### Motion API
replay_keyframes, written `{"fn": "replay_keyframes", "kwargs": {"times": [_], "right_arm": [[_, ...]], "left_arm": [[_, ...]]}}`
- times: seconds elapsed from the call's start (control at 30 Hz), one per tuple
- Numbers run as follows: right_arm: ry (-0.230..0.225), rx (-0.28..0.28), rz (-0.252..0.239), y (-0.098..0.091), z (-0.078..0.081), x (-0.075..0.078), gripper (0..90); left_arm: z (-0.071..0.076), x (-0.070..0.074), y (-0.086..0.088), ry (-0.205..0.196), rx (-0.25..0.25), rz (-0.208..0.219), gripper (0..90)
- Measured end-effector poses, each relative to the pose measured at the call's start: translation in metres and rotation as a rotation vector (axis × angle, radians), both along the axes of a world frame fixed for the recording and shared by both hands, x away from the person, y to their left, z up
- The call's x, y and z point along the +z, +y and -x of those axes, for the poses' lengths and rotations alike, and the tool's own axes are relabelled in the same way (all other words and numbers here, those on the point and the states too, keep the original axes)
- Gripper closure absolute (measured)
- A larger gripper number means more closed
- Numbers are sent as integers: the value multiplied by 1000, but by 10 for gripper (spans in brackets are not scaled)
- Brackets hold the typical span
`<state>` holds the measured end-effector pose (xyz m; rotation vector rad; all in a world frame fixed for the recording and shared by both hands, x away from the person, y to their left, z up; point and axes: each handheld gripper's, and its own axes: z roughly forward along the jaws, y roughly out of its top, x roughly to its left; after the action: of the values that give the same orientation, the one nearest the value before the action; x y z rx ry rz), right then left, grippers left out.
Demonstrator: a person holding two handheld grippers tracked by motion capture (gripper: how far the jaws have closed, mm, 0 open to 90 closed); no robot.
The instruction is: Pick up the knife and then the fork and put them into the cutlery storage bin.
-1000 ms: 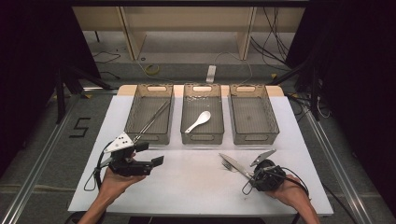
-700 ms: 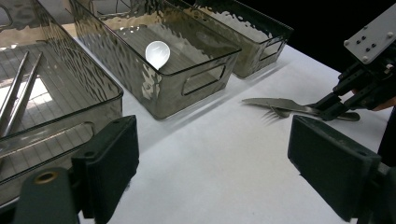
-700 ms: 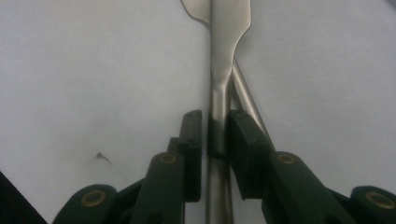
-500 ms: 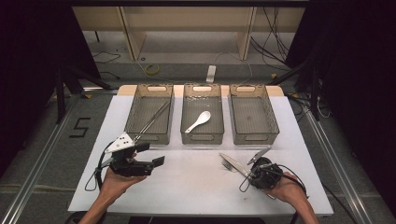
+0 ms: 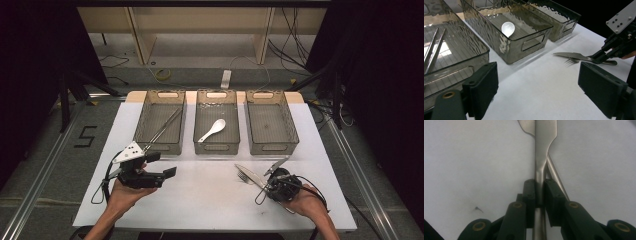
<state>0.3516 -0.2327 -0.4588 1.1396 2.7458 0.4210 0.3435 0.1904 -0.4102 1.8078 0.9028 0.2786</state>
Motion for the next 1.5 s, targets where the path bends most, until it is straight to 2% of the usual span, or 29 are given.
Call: {"fn": "replay_keyframes", "kwargs": {"times": [0.37, 0.73, 0.93, 1.3, 1.5], "right_arm": [[-6, -11, 0, 1, 1, 0, 805], [-11, -9, -20, 0, 1, 2, 809], [-1, -1, -48, -2, 1, 4, 810], [-16, -27, -121, -13, -1, 11, 812], [-48, -36, -171, -21, -1, 19, 812]], "left_arm": [[-2, -1, 0, 3, -3, 1, 159], [-2, 0, 1, -2, 0, 1, 160], [-2, 0, 1, 0, 5, 6, 160], [-2, 1, 4, -5, 14, 16, 160], [-3, 1, 5, -2, 22, 21, 160]]}}
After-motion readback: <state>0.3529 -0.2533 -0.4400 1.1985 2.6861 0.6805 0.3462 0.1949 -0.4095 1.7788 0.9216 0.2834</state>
